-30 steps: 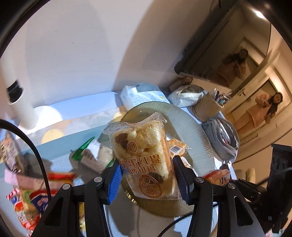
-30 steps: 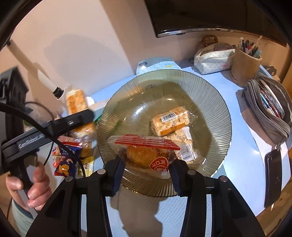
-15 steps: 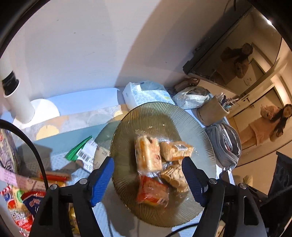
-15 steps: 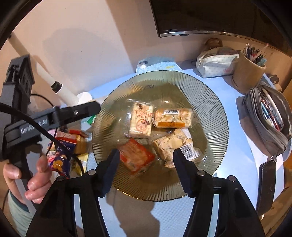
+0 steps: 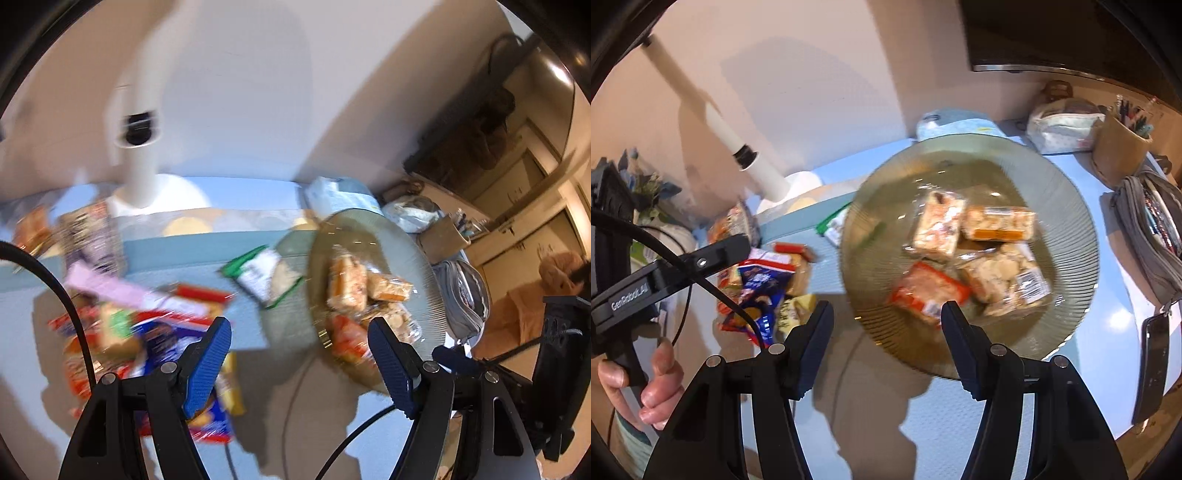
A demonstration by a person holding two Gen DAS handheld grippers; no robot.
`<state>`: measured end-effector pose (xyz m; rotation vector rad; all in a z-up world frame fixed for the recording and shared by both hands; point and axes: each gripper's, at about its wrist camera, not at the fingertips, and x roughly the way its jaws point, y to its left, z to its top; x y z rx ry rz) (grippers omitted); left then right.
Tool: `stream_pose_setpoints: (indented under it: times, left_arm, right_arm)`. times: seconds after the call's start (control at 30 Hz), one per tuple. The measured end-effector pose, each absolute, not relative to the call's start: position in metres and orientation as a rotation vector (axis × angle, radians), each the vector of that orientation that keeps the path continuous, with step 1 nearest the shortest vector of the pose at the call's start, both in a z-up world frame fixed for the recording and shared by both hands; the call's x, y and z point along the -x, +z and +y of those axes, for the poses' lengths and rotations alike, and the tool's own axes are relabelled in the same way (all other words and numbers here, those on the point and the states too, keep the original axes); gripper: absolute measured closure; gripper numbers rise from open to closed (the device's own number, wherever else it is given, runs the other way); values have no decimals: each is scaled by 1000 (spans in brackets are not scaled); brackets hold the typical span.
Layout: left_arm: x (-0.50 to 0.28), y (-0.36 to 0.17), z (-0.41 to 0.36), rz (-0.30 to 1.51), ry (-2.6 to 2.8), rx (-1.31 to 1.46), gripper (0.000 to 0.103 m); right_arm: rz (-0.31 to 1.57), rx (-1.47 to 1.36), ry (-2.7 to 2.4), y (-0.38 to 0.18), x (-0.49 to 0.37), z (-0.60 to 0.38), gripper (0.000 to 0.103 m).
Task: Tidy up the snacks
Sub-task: 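Grasp the blue cookie bag with the right tool while the left tool grasps a wrapped bread roll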
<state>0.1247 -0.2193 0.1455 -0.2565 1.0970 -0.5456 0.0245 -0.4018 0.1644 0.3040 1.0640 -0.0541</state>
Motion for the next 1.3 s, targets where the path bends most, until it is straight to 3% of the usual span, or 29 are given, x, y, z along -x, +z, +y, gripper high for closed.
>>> stream_pose_setpoints:
  times: [0.67,0.9,1.3]
  left_arm:
    - [-94,146,-15,1046,-268,386,30]
    - [-135,135,9,1060,-244,372,29]
    - [-221,72,34,1155,-190,510,24]
  right_arm:
    - [1076,-292,83,151,-44,-277,43]
    - [1099,-410,101,138,-54,-258,34]
    - [1218,-516,23,91,-93,-262,34]
